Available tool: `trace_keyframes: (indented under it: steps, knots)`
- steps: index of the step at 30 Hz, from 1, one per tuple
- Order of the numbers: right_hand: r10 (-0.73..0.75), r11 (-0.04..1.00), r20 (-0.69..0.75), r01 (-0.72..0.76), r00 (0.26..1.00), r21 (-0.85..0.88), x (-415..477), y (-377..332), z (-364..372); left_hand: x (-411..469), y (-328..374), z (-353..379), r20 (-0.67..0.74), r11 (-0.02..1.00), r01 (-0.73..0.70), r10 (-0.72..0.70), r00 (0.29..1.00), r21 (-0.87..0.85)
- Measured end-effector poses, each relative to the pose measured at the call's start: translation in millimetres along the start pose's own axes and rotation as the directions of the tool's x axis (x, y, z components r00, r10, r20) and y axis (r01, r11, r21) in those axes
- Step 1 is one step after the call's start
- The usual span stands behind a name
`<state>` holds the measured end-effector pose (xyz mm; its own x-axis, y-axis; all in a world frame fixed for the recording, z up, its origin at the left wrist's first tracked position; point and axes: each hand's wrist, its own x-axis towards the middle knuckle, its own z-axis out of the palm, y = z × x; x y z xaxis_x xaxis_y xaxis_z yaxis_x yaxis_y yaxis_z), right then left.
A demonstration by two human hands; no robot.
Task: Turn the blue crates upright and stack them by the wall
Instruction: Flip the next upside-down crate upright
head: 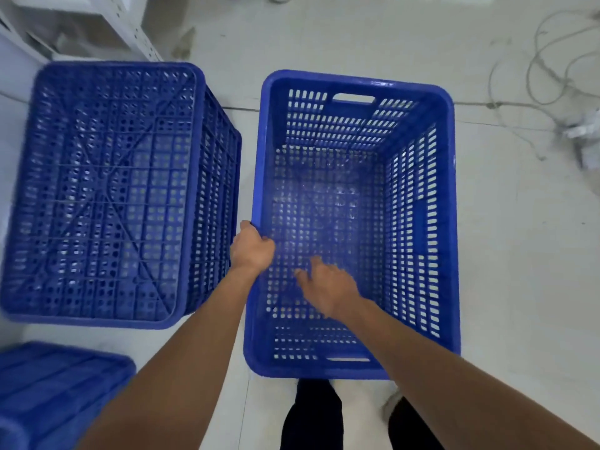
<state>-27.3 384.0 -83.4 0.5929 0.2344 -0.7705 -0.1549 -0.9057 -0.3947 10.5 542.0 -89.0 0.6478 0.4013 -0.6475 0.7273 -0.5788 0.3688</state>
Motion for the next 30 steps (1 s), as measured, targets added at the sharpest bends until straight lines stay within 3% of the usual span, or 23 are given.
trace_keyframes:
  steps: [6,12,14,16,18,21,23,27,30]
  knots:
    - [0.176,0.974,-0.299,-0.209,0.938,-0.081,24.5,71.3,-24.1,33.8,-24.7,1.4,0.040,0.996,0.067,-0.069,0.997,0.056]
    - [0.288,0.956,-0.553,-0.270,0.782,0.116,18.6,128.3,-67.3,47.3,-34.8,0.6,0.049,0.993,0.086,-0.091,0.995,0.085]
    - [0.367,0.930,-0.560,-0.309,0.742,0.200,13.7,141.5,-80.4,47.2,-35.2,2.2,0.035,0.993,0.084,-0.087,0.996,0.077]
    - [0.353,0.935,-0.531,-0.310,0.770,0.171,12.5,152.0,-90.0,44.3,-33.9,1.0,-0.007,0.994,0.051,-0.050,0.999,0.095]
    - [0.300,0.950,-0.510,-0.300,0.806,0.084,13.9,156.1,-96.2,41.8,-32.0,-2.8,-0.067,0.982,-0.016,0.029,0.997,0.187]
    - [0.325,0.942,-0.553,-0.316,0.767,0.116,16.8,158.7,-102.5,38.8,-28.0,-7.2,-0.074,0.944,-0.093,0.123,0.990,0.316]
    - [0.367,0.928,-0.561,-0.336,0.742,0.163,18.5,160.5,-105.9,40.0,-26.1,-8.9,-0.066,0.942,-0.085,0.112,0.991,0.324]
    - [0.326,0.935,-0.528,-0.351,0.784,0.056,20.2,169.7,-108.1,45.6,-26.8,-9.3,-0.064,0.974,-0.014,0.029,0.998,0.226]
    - [0.376,0.921,-0.439,-0.382,0.816,0.078,21.9,175.6,-110.9,49.0,-26.3,-9.5,-0.052,0.979,0.010,0.001,0.999,0.204]
